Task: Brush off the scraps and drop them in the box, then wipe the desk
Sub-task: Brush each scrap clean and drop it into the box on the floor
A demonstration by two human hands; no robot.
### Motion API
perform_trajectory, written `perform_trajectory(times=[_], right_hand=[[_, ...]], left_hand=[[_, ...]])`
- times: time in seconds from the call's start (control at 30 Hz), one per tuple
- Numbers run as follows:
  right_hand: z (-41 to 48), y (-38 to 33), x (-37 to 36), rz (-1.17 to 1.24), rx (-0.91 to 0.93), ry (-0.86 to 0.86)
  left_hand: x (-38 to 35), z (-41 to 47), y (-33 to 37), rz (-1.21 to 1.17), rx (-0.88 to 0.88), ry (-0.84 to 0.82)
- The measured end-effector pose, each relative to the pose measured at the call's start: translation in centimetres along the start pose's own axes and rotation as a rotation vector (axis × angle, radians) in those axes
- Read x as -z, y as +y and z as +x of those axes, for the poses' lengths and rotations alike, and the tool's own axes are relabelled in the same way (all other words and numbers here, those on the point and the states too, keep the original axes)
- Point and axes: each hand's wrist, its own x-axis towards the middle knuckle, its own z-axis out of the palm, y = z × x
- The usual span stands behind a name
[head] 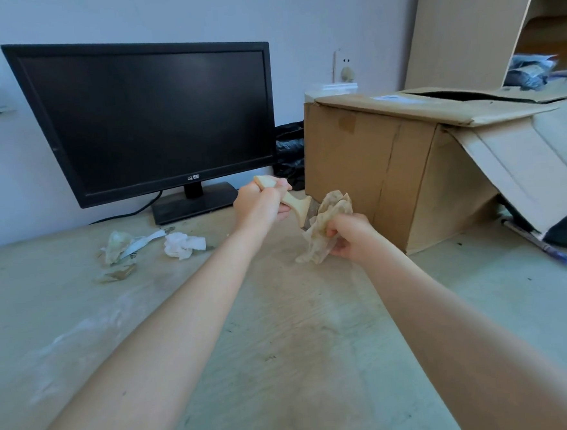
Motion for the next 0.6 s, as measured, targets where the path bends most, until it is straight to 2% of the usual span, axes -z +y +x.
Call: perform_trajectory(times=[0.33,0.6], right_hand=[[-7.2,0.6,3.1,-0.028,0.069,0.010],[-12.8,3.3,8.7,-0.039,0.076,0.069]], left_hand=[[-0.3,-7.0,3.6,0.024,-0.048,-0.043],[-2.4,-13.7,4.1,0.067,-0.091,-0.185]])
